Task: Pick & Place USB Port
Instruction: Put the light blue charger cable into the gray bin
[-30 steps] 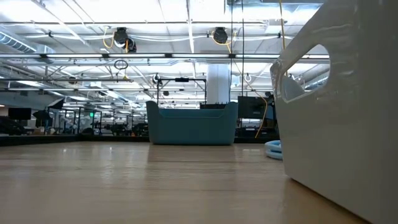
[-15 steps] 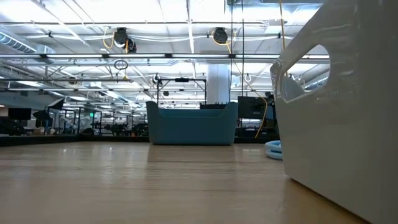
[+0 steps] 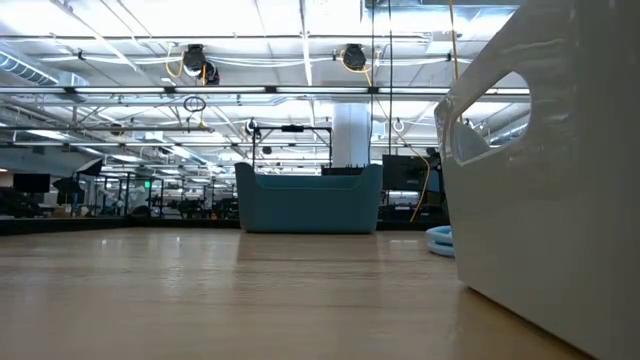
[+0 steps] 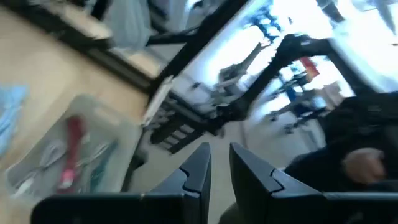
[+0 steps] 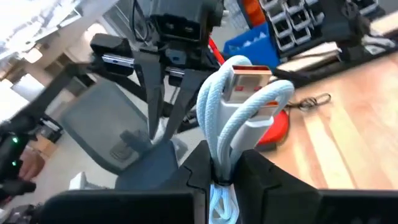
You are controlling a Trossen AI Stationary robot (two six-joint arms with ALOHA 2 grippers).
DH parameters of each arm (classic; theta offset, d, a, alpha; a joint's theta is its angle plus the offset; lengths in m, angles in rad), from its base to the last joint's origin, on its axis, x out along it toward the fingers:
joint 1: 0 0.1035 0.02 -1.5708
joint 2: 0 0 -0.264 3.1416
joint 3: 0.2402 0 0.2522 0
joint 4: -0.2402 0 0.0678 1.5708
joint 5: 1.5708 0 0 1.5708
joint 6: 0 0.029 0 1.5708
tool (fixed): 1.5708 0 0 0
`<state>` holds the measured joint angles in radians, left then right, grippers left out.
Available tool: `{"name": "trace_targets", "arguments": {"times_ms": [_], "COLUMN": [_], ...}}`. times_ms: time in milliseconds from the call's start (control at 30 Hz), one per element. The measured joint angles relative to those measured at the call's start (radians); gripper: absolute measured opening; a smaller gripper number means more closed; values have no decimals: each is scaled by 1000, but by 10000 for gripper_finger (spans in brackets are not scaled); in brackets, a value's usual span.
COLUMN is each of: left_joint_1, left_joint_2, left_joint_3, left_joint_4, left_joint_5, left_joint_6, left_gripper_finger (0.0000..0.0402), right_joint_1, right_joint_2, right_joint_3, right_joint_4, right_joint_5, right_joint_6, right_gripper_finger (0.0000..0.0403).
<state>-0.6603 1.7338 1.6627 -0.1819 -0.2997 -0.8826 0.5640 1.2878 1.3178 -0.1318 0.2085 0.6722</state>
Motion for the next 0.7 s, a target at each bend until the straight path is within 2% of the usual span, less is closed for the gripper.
{"name": "trace_targets", "arguments": {"times_ms": [67, 133, 300, 400, 700], "left_joint_1": [-5, -12, 2, 17, 39], "left_joint_2": [-1, -6, -11, -9, -9], "left_joint_3": [0, -2, 0, -1, -1], "left_joint_4": [-45, -87, -77, -78, -75], "left_joint_5": [-33, -90, -234, -240, -242], "left_joint_6": [-28, -48, -36, -36, -36], "left_gripper_finger": [62, 62, 62, 62, 63], "right_joint_1": [0, 0, 27, 62, 144], "right_joint_2": [-5, -7, 20, 56, 265], "right_joint_3": [0, 0, 0, 0, 0], "right_joint_4": [-33, -101, -337, -401, -404], "right_joint_5": [-4, -53, -145, -162, -162], "right_joint_6": [14, 33, 92, 114, 97], "right_gripper_finger": [30, 30, 30, 30, 30]}}
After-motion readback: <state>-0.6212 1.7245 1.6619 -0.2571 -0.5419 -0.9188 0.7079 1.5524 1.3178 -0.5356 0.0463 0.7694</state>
